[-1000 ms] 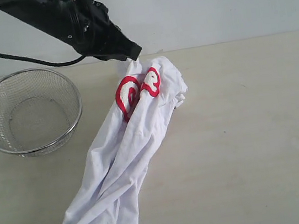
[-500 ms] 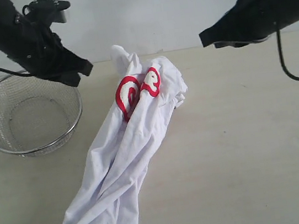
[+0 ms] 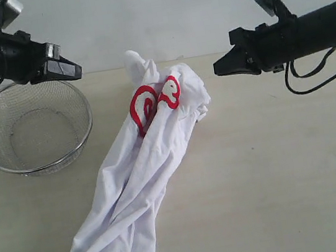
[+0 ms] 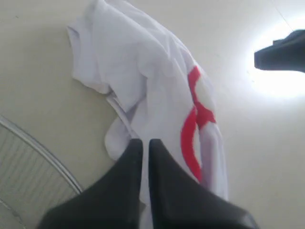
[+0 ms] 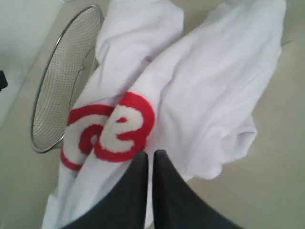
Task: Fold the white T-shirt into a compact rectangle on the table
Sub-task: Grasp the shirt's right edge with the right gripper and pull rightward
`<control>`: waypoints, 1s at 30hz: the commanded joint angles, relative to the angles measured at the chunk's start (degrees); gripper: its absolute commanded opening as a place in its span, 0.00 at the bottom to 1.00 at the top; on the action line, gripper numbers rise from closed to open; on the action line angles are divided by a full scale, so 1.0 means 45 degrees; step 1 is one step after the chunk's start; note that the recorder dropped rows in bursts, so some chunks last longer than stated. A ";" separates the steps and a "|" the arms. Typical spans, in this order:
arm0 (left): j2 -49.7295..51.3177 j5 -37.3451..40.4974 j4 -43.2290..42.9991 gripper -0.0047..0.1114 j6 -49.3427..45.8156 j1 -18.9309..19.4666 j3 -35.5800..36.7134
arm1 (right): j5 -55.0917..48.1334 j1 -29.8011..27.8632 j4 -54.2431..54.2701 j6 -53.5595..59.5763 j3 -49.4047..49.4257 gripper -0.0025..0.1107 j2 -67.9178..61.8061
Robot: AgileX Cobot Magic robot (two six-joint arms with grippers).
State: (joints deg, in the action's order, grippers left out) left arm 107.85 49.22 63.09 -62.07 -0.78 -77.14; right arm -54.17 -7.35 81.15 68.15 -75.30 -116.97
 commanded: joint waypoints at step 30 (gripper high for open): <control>0.1881 -0.0285 0.2532 0.08 -0.0869 -0.1911 -0.1309 | 0.5236 0.2902 0.1061 -0.1804 -0.1183 0.30 -0.2025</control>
State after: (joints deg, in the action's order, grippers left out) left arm 115.92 47.25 74.67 -66.66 -9.14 -82.57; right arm -28.84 5.29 85.96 61.05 -78.58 -124.55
